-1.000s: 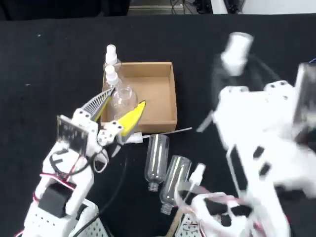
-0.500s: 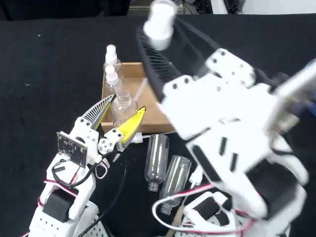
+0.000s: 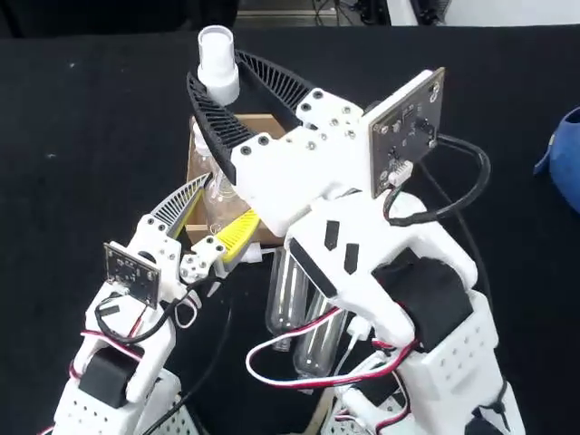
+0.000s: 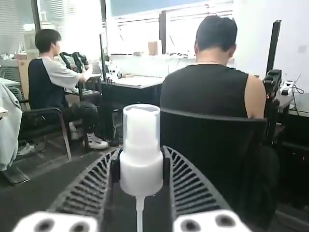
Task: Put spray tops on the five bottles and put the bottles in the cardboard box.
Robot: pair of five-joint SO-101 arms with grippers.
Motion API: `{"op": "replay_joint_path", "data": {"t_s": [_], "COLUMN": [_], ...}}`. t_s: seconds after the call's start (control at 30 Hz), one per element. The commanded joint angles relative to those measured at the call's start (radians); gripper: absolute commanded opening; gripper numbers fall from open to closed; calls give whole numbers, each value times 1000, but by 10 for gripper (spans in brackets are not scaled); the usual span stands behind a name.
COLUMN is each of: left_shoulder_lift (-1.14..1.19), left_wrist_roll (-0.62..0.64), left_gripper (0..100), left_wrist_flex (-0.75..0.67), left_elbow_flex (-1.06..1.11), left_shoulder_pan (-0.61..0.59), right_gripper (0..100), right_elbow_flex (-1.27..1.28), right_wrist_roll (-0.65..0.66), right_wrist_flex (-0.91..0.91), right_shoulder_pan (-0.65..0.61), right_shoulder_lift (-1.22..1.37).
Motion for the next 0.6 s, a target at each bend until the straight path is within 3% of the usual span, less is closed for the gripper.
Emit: {"op": "replay_joint_path", "data": {"t_s": [0.0,0.57], "left_shoulder_lift": [-9,-9], "left_wrist_roll": [12,12], "left_gripper": [30,30], "left_wrist_flex": [-21,-21], "left_elbow_flex": [-13,-13], "left_shoulder_pan": [13,10], "right_gripper": [11,11], "right_elbow_flex": [-88,54], "right_wrist_roll": [6,69], "right_wrist_flex": [-28,-44], "right_shoulder_pan": [-11,41], "right_shoulder_lift": [1,-1]}}
